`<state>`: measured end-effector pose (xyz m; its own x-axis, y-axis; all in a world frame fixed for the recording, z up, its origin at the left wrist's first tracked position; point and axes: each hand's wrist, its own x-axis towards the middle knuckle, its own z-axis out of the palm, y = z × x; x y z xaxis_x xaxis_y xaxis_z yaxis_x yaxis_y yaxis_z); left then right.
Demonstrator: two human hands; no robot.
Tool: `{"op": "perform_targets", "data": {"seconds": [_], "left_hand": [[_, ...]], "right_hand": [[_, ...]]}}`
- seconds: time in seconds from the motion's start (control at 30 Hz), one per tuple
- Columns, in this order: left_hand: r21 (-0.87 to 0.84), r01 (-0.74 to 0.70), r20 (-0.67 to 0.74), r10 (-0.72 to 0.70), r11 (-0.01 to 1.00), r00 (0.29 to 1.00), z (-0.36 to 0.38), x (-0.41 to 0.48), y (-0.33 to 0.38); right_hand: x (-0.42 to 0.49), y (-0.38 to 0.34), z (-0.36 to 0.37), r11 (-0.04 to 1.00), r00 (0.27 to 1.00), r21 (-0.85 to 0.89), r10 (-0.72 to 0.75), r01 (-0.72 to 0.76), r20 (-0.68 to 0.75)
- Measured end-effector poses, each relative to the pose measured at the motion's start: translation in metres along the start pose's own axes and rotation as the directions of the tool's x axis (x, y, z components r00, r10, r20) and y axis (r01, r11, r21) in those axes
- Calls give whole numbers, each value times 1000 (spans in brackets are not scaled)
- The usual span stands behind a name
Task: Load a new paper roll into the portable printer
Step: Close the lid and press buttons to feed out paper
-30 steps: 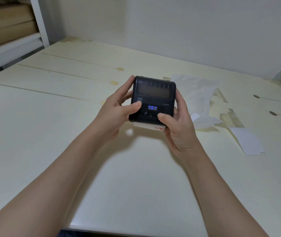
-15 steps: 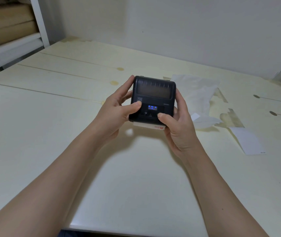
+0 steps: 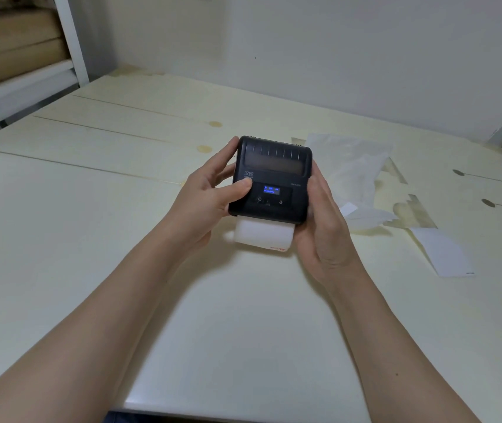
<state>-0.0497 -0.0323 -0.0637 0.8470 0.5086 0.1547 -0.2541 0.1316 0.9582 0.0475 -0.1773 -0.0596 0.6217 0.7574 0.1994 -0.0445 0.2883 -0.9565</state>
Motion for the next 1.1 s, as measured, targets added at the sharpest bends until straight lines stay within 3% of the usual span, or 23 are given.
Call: {"op": "perform_targets", "data": {"seconds": [0.33, 1.1], "left_hand": [[-79, -17, -117, 8, 997, 993, 2, 0, 13], [-75, 26, -162, -38, 997, 986, 4, -2, 15]], "right_hand": [[-3, -7, 5, 998, 997, 50, 46, -44, -54], [-4, -9, 5, 1000, 1000, -9, 11, -11, -20]]}}
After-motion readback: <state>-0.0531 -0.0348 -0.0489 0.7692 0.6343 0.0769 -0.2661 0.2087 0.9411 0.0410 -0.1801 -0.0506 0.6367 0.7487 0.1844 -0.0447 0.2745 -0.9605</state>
